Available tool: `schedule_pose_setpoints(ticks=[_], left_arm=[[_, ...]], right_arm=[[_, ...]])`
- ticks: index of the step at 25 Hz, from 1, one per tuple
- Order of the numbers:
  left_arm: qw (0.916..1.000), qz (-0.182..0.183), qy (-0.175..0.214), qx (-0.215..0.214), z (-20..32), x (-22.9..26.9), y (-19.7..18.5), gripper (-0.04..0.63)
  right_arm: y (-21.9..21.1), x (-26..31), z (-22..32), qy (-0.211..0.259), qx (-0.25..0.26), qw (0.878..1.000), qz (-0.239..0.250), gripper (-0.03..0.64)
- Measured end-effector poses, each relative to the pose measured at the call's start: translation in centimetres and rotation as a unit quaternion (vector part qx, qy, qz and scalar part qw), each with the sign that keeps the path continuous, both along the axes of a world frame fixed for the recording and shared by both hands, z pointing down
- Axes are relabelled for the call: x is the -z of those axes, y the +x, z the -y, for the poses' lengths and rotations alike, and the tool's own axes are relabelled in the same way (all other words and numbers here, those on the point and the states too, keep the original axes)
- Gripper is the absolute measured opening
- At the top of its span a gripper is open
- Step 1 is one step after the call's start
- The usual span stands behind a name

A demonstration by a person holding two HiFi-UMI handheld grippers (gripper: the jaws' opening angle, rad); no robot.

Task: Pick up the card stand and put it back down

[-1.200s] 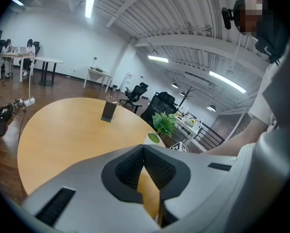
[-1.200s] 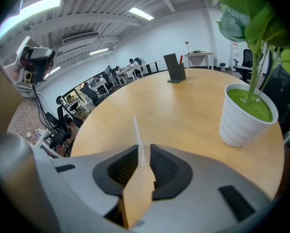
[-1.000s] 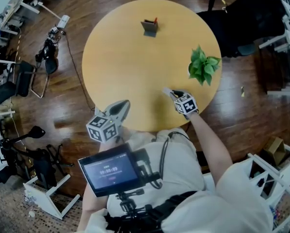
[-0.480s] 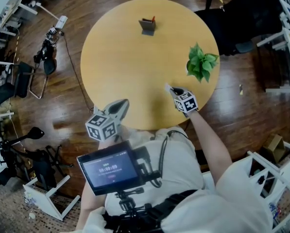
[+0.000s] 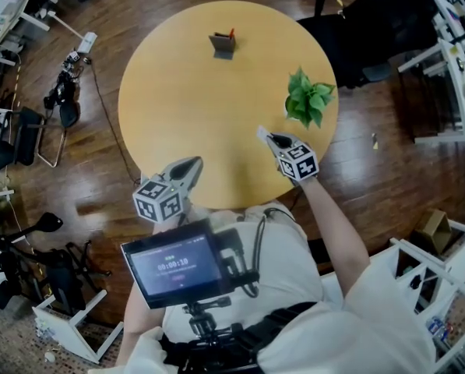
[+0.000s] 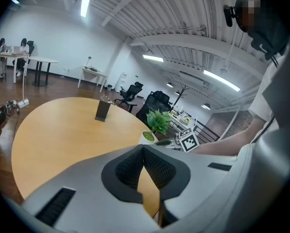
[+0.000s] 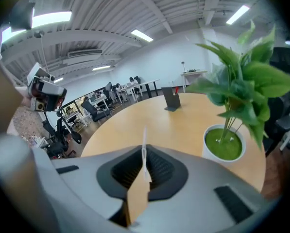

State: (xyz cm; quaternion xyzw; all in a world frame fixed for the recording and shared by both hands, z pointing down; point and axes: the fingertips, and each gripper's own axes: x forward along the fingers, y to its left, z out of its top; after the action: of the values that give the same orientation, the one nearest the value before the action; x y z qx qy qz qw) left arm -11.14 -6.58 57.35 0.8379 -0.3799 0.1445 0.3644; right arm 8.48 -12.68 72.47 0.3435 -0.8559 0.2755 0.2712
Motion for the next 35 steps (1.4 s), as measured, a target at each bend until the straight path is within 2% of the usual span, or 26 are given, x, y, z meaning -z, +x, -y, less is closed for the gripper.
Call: schedule_pose_setpoints(ticks=[15,21,29,35], left_arm=[[0.9987,-0.007,0.028,-0.042,1.6,1.8,4.0,0.000],[0.9979,-0.020,0.035,-0.050,1.9,3.2,5.4,0.000],[0.9966,-0.031,0.055,-0.053,2.8,5.2,6.7,0.000],[0.9967,-0.032,0.057,-0.049,2.8,5.7,6.7,0.000]], right_arm=[[0.9,11.3,1.1,0.065,0.017,0.996,0.054,0.032],[0.8,15.1,0.9,0.080,0.038,0.994,0.056,0.032],[0.7,19.2,1.5,0.091,0.039,0.992,0.075,0.032],[0.6,21.8,1.5,0.111,0.050,0.991,0.061,0.032]])
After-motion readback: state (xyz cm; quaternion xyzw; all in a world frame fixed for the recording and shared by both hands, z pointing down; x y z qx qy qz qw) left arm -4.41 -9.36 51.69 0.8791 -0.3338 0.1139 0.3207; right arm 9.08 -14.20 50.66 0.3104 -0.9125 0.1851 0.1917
